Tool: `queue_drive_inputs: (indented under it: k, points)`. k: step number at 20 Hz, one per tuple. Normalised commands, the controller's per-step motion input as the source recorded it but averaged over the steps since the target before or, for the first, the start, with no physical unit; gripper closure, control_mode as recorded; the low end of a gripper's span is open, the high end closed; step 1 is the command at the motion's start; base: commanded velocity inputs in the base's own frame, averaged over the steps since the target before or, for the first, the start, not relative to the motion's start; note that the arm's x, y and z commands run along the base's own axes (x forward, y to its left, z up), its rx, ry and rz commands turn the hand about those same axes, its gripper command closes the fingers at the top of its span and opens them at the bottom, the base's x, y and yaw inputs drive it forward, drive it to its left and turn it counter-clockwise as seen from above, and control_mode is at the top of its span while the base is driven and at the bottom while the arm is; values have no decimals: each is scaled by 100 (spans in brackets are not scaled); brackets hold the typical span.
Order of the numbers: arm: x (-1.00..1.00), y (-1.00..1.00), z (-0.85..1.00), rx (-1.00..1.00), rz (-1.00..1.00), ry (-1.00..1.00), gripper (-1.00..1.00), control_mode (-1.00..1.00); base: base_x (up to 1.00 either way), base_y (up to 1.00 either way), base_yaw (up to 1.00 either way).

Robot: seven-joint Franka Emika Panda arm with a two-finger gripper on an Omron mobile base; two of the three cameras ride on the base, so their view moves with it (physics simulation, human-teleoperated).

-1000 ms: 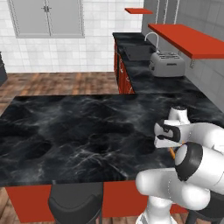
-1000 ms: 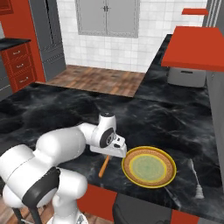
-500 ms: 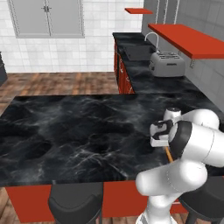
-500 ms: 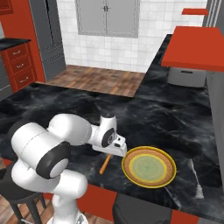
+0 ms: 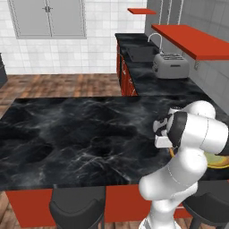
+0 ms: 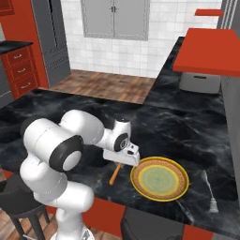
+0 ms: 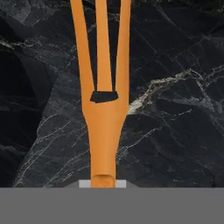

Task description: Take the fork and place it on the left side of the plate. Then take the spoon and place it on the right side of the plate. Make sure they're directly next to the plate.

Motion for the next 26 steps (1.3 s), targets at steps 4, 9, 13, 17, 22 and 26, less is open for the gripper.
queue_drive_inputs:
  k: [4,9,13,17,22,26]
  points:
    - [17,-1,-38,0,0,1,-100,-100,0,0,0]
    - [-6,0,4,1,0,1,-100,-100,0,0,0]
    - [-20,0,38,1,0,0,-100,-100,0,0,0]
    - [-27,1,62,0,0,-1,-100,-100,0,0,0]
    - [-36,14,75,0,0,-5,-100,-100,0,0,0]
    - [-47,19,79,0,0,-5,-100,-100,0,0,0]
